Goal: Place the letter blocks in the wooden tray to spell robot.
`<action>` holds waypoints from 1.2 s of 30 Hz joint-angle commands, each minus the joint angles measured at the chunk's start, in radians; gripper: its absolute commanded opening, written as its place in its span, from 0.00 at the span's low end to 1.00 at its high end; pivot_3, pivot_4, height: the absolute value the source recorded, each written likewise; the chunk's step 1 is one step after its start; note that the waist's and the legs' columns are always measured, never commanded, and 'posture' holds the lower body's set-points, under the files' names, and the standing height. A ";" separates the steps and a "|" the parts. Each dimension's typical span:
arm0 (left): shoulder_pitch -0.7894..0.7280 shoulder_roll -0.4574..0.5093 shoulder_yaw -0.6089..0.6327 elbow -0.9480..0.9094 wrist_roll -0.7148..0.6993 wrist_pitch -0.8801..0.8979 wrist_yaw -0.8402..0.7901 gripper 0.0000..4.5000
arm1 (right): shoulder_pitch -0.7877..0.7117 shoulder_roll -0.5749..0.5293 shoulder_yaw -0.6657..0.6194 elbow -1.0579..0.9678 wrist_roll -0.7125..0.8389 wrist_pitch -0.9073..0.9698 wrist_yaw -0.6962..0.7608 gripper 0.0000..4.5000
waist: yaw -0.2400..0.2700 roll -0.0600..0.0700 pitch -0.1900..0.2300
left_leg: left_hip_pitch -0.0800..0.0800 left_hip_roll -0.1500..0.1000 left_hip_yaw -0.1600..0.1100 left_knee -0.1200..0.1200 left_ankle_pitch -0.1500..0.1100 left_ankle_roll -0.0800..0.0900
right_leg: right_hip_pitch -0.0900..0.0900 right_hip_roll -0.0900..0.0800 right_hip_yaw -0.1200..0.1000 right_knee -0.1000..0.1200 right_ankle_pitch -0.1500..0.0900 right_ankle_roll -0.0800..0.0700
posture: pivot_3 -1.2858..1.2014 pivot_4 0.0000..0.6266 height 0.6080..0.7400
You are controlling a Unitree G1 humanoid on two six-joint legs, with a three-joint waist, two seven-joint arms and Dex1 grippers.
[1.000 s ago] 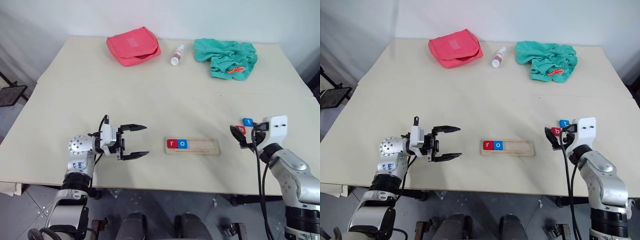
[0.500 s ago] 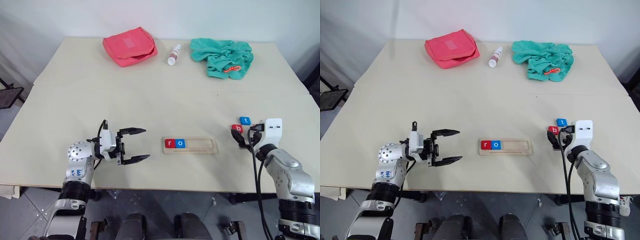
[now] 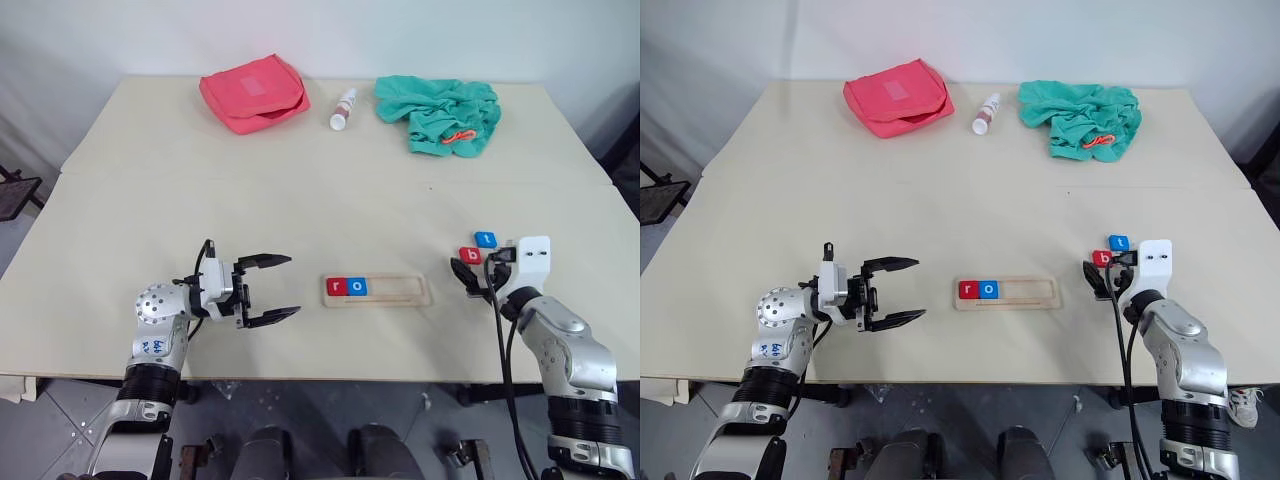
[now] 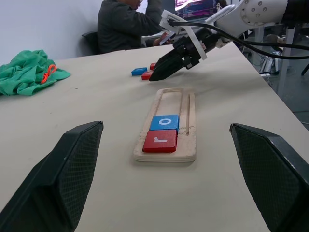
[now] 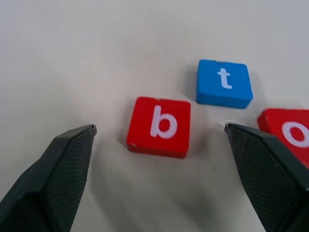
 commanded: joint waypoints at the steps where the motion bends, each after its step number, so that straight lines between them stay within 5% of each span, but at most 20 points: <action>1: 0.006 -0.001 -0.004 -0.029 -0.011 -0.007 0.008 0.99 | -0.022 0.006 0.002 0.009 -0.007 0.000 -0.006 1.00 | 0.000 0.000 0.000 | 0.000 0.000 0.000 0.000 0.000 0.000 | 0.000 0.000 0.000 0.000 0.000 0.000 | 0.52 0.24 1.00; 5: 0.009 -0.001 -0.005 -0.031 -0.010 -0.011 0.011 1.00 | -0.050 0.020 0.010 0.027 -0.014 0.013 -0.020 0.86 | -0.001 0.000 0.000 | 0.000 0.000 0.000 0.000 0.000 0.000 | 0.000 0.000 0.000 0.000 0.000 0.000 | 0.52 0.24 1.00; 13: 0.022 0.014 -0.012 -0.012 -0.022 -0.027 -0.050 1.00 | -0.013 0.059 0.008 -0.081 -0.021 0.025 -0.062 0.33 | 0.000 0.000 0.000 | 0.000 0.000 0.000 0.000 0.000 0.000 | 0.000 0.000 0.000 0.000 0.000 0.000 | 0.52 0.24 1.00; 24: -0.027 0.032 0.003 0.118 -0.045 -0.064 -0.177 1.00 | 0.271 0.189 -0.020 -0.562 0.006 0.154 -0.224 0.33 | 0.001 0.001 -0.001 | -0.001 0.000 0.000 -0.001 0.000 0.000 | -0.002 0.000 0.001 0.000 0.000 0.000 | 0.52 0.24 1.00; 35: -0.070 0.011 -0.005 0.151 -0.040 -0.071 -0.199 1.00 | 0.336 0.237 -0.023 -0.580 0.018 0.153 -0.245 0.33 | 0.000 0.001 -0.001 | -0.001 0.000 0.001 -0.001 0.000 0.000 | -0.002 0.000 0.002 0.001 0.000 0.000 | 0.52 0.24 1.00; 36: -0.070 0.011 -0.006 0.148 -0.041 -0.071 -0.201 1.00 | 0.337 0.237 -0.023 -0.576 0.018 0.146 -0.241 0.49 | 0.000 0.001 -0.001 | -0.001 0.000 0.001 -0.001 0.000 0.000 | -0.002 0.000 0.002 0.001 0.000 0.000 | 0.52 0.24 1.00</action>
